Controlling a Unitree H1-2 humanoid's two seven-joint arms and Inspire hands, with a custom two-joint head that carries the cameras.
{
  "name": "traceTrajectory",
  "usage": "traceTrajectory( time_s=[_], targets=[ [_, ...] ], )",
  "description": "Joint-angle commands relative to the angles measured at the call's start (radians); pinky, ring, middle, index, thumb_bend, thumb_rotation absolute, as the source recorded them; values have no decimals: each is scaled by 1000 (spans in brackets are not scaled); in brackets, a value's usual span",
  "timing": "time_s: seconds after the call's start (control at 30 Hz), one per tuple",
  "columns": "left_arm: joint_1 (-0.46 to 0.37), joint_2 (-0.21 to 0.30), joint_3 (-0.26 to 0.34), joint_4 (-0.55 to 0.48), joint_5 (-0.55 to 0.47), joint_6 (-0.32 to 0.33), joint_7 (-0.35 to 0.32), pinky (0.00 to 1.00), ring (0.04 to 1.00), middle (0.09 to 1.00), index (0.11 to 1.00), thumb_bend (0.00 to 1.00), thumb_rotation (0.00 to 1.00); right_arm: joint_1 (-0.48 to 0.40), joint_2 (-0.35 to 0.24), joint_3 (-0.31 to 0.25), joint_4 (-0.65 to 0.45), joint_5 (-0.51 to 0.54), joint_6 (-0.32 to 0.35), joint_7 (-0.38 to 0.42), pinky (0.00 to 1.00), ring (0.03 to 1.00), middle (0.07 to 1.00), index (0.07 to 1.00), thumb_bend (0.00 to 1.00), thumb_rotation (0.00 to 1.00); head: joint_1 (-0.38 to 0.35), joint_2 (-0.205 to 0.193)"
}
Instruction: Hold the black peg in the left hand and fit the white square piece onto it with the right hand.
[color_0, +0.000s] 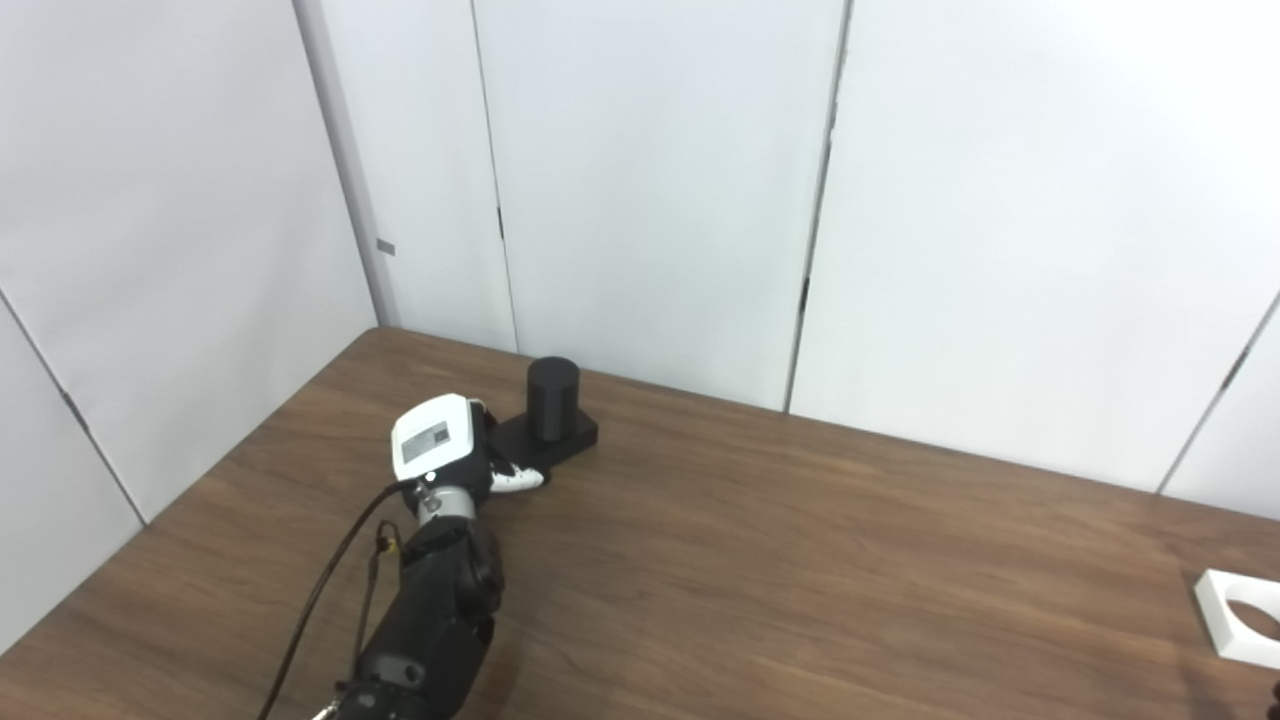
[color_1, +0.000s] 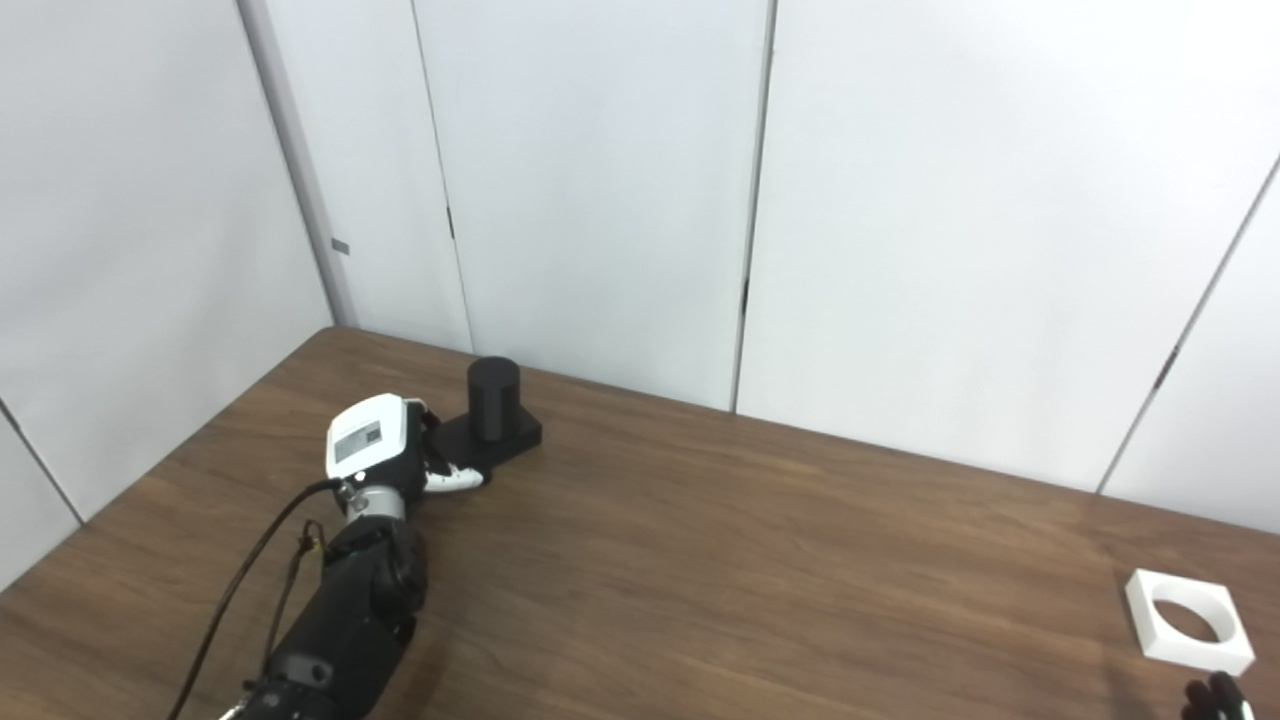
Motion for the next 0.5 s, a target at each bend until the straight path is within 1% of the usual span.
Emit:
traceTrajectory(
  time_s=[0.0, 0.07, 0.13, 0.23, 0.33, 0.47],
  targets=[
    [-4, 27, -4, -45, -38, -31, 28, 706, 798, 747, 483, 517, 48, 22, 20, 8, 22, 2, -2, -4, 1000, 1000, 978, 1000, 726, 950, -7, 4],
    [14, 34, -16, -70, -76, -58, 16, 687, 774, 723, 484, 513, 46, 22, 18, 11, 21, 1, -4, -2, 1000, 999, 976, 1000, 720, 973, -14, 6],
    [27, 44, -33, -88, -98, -73, 7, 652, 747, 718, 486, 509, 47, 23, 20, 12, 18, 6, 1, 0, 1000, 996, 971, 1000, 720, 965, -19, 9],
    [61, 47, -54, -151, -149, -101, -27, 640, 747, 730, 488, 506, 46, 25, 25, 12, 3, 9, 21, -3, 1000, 1000, 979, 1000, 720, 951, -32, 16],
    [102, 44, -79, -237, -187, -100, -79, 651, 765, 746, 489, 505, 48, 28, 29, 11, -9, 20, 33, -1, 1000, 1000, 995, 1000, 712, 937, -42, 24],
    [163, 36, -116, -341, -221, -128, -118, 646, 773, 756, 489, 506, 50, 35, 33, 14, -26, -17, 48, -16, 1000, 1000, 992, 1000, 716, 959, -65, 40]
  ],
)
